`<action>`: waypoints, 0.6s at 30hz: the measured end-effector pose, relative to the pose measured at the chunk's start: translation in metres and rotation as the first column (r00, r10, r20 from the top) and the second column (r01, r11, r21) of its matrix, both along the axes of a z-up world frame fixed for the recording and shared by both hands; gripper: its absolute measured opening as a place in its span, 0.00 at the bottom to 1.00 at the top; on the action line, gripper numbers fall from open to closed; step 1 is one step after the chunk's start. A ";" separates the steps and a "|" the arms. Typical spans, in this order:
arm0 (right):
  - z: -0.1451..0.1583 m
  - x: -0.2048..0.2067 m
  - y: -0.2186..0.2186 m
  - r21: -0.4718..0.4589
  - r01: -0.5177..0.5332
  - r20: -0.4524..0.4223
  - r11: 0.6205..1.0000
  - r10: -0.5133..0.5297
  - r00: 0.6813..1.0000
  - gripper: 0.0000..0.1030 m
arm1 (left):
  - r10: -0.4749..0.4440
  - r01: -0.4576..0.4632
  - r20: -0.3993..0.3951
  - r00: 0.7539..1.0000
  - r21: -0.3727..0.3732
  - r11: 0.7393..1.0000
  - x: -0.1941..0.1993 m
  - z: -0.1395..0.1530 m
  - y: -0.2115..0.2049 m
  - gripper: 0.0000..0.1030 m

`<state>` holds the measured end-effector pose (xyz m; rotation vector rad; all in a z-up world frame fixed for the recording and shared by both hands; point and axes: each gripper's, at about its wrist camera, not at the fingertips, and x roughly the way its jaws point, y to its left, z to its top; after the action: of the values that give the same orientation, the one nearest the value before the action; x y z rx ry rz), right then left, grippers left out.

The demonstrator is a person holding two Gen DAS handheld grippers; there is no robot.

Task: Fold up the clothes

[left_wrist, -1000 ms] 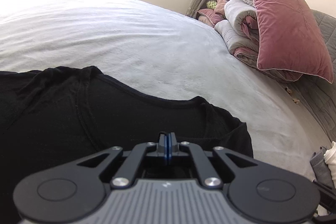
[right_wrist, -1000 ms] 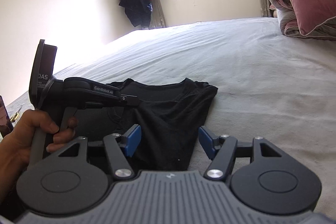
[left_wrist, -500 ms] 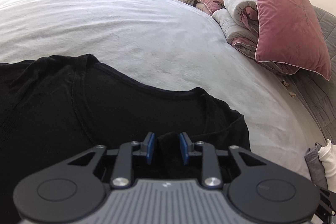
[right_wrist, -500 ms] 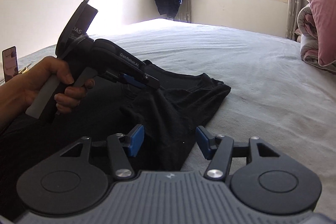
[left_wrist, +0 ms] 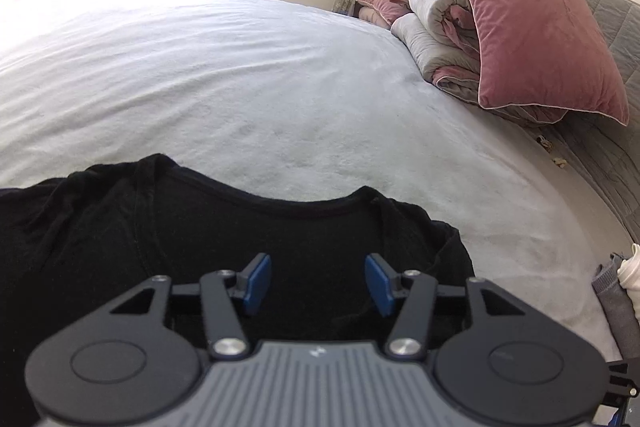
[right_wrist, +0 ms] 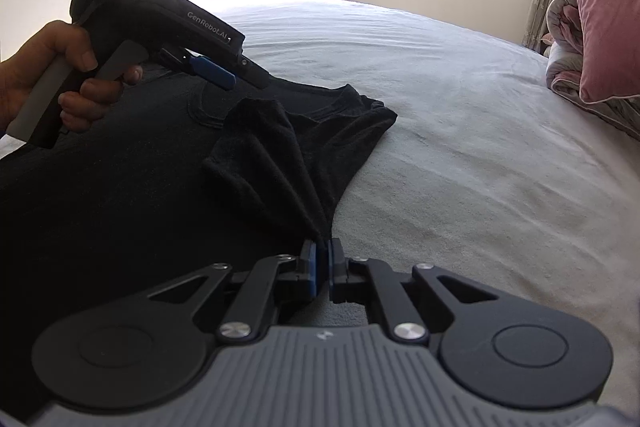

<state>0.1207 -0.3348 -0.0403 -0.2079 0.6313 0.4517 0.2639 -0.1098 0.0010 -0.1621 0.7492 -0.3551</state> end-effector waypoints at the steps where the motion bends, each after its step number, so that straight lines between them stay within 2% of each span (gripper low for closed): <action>1: 0.000 0.000 0.000 0.002 0.002 0.001 1.000 -0.002 1.000 0.15 | -0.043 0.043 0.001 0.999 0.007 0.999 0.004 0.003 -0.008 0.57; 6: 0.000 0.001 0.003 -0.008 0.007 0.018 1.000 -0.007 1.000 0.16 | -0.231 0.230 0.003 0.973 0.075 0.970 0.022 0.005 -0.064 0.58; 10: 0.000 -0.001 0.007 -0.020 -0.002 0.048 1.000 0.003 0.999 0.16 | -0.302 0.302 -0.016 0.953 0.113 0.947 0.031 -0.005 -0.098 0.58; 12: 0.000 -0.002 0.008 -0.021 -0.004 0.062 1.000 0.006 0.998 0.16 | -0.296 0.297 -0.029 0.955 0.138 0.945 0.035 -0.011 -0.107 0.53; 13: 0.000 -0.002 0.009 -0.021 -0.004 0.069 1.000 0.006 0.998 0.16 | -0.294 0.296 -0.031 0.955 0.141 0.945 0.037 -0.014 -0.109 0.36; 14: -0.001 -0.002 0.009 -0.020 -0.006 0.075 1.000 0.007 0.997 0.16 | -0.296 0.298 -0.033 0.955 0.131 0.946 0.039 -0.016 -0.110 0.11; 15: -0.001 -0.002 0.009 -0.018 -0.013 0.075 1.000 0.014 0.997 0.16 | -0.296 0.298 -0.033 0.955 0.112 0.948 0.040 -0.018 -0.110 0.03; 16: -0.001 -0.001 0.009 -0.018 -0.016 0.068 1.000 0.017 0.998 0.06 | -0.288 0.289 -0.021 0.957 0.088 0.953 0.041 -0.019 -0.108 0.03; 18: 0.001 -0.001 0.003 0.005 0.003 0.054 1.000 -0.003 0.999 0.05 | -0.270 0.270 0.011 0.963 0.037 0.962 0.042 -0.019 -0.105 0.03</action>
<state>0.1195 -0.3317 -0.0394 -0.2135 0.5776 0.4437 0.3058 -0.2151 -0.0184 -0.0225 0.7633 -0.6015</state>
